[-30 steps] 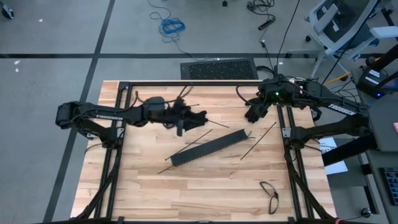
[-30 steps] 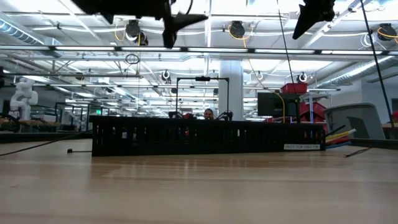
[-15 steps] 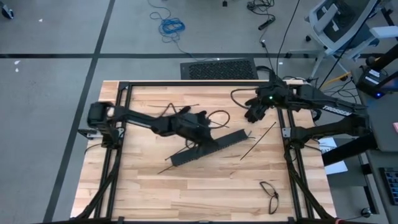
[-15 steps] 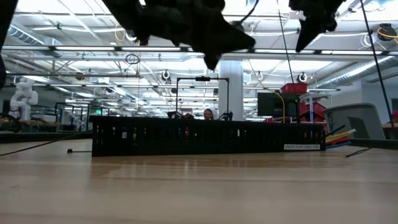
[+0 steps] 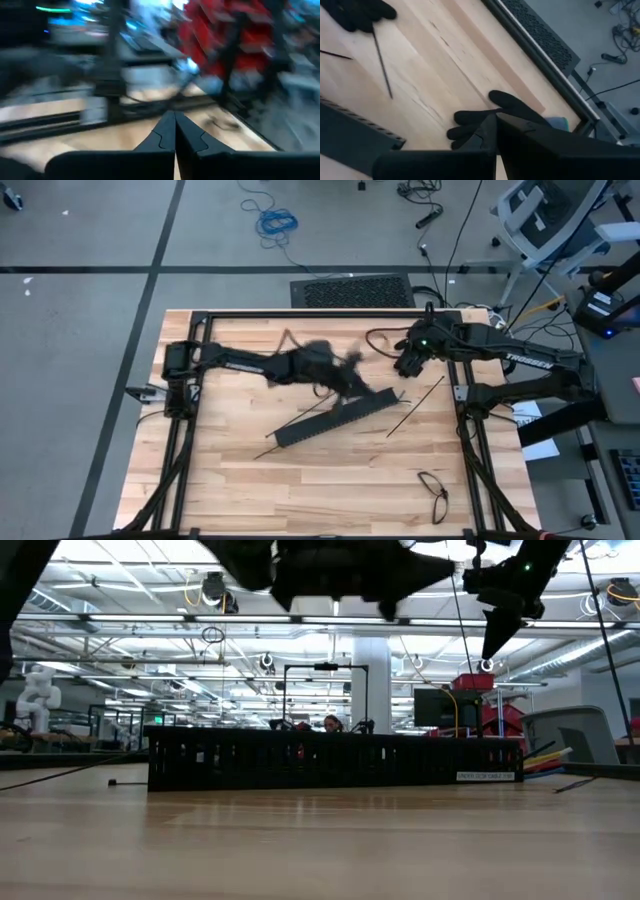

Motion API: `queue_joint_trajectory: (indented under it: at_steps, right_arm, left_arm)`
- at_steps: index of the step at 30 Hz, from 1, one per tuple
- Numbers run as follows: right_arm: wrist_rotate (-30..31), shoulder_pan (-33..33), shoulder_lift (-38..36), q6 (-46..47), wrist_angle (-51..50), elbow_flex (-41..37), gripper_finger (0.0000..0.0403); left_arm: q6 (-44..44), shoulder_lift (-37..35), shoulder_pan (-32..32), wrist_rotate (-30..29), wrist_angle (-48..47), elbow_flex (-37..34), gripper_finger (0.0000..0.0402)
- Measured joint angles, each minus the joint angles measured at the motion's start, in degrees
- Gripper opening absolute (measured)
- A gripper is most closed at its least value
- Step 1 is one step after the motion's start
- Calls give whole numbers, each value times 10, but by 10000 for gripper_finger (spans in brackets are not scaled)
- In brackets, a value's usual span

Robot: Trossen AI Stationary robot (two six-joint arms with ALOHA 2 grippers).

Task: Ziptie cables
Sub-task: Close the cable duct

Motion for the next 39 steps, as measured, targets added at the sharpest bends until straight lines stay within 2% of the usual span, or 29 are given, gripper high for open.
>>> queue_joint_trajectory:
  at_steps: [3, 5, 7, 10, 14, 16, 20, 23, 28, 35, 39]
  right_arm:
    - [0, -19, -2, -20, 1, 0, 0]
    - [0, -28, -4, -24, 0, 0, 0]
    - [0, -38, -6, -25, 0, 0, 0]
    - [0, -47, -8, -26, -1, 0, 0]
    - [0, -53, -8, -44, -6, 0, 0]
    - [4, -54, -8, -53, -6, 0, 0]
    - [5, -64, -8, -58, -5, 0, 0]
    - [5, -69, -8, -65, -5, 0, 0]
    - [5, -79, -8, -77, -3, 0, 0]
    - [5, -87, -8, -94, 0, 1, 0]
    - [5, -87, -8, -100, 2, 1, 0]
  left_arm:
    - [122, 32, -28, 22, -174, 80, 0]
    - [207, 69, -47, -4, -276, 121, 0]
    - [235, 103, -60, -24, -326, 145, 0]
    - [213, 131, -78, -16, -353, 154, 0]
    - [160, 157, -98, -42, -463, 148, 0]
    - [145, 153, -105, -61, -515, 151, 0]
    - [129, 150, -128, -167, -613, 152, 0]
    - [87, 147, -141, -183, -656, 152, 0]
    - [80, 147, -156, -230, -715, 153, 0]
    - [88, 147, -156, -235, -836, 153, 0]
    - [75, 120, -157, -226, -885, 140, 0]
